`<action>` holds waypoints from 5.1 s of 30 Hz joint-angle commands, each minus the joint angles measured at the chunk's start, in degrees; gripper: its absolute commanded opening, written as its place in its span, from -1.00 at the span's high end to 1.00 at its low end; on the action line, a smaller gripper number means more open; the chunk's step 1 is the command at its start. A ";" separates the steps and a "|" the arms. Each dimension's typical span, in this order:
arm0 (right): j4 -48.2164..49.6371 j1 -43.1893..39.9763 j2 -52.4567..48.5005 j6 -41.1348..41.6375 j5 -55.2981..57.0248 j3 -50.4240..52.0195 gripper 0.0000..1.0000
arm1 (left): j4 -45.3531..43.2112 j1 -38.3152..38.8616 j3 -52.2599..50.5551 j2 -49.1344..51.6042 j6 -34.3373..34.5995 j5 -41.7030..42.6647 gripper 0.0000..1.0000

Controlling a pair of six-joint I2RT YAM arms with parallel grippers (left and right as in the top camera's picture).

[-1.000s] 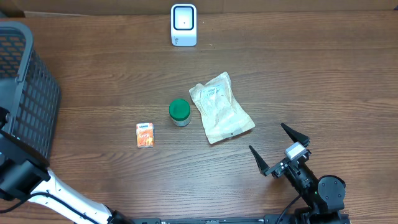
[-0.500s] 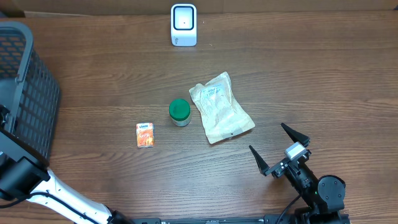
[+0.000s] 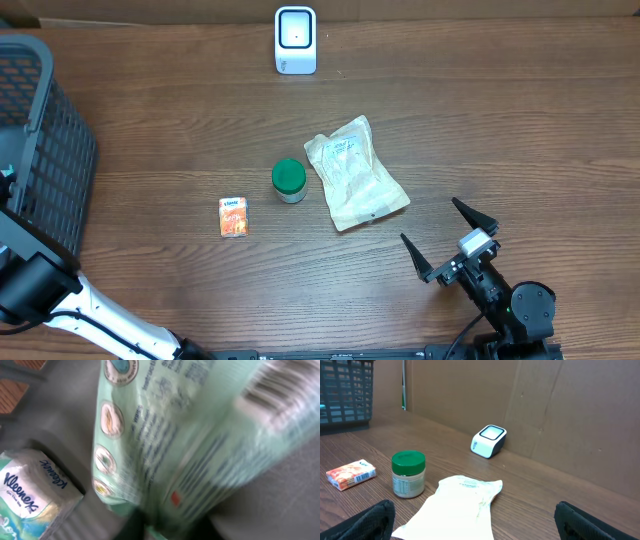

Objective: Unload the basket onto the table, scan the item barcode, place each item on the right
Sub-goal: 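Grasp the mint-green wipes pack in the basket with the left gripper, then carry the wipes pack out and set it left of the jar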

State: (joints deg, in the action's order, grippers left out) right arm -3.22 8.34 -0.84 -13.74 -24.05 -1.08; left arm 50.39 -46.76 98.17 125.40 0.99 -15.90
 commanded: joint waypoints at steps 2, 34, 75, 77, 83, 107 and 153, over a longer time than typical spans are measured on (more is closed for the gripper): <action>0.09 0.28 0.68 0.26 -0.15 0.61 -1.00 | 2.16 -0.09 -1.49 1.75 -1.05 2.45 0.92; 0.09 0.28 0.68 0.26 -0.17 0.61 -1.00 | 14.47 7.56 16.09 -42.32 11.43 14.91 0.33; 0.09 0.28 0.68 0.26 -0.15 0.61 -1.00 | 21.84 2.80 14.69 7.43 16.52 15.78 -0.81; 0.09 0.28 0.68 0.26 -0.17 0.61 -1.00 | 21.81 2.80 14.69 8.02 16.09 15.41 -0.57; 0.09 0.28 0.68 0.26 -0.17 0.61 -1.00 | 21.84 2.67 14.71 8.11 15.72 15.26 0.16; 0.09 0.28 0.68 0.26 -0.15 0.61 -1.00 | 32.98 2.47 40.72 -19.41 16.76 28.33 0.82; 0.09 0.28 0.68 0.26 -0.17 0.61 -1.00 | -7.52 53.88 -33.18 -29.14 22.16 23.26 -0.34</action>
State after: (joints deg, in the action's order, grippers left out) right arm -3.22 8.34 -0.84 -13.74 -24.03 -1.08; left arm 43.77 6.90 65.63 96.77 22.39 7.46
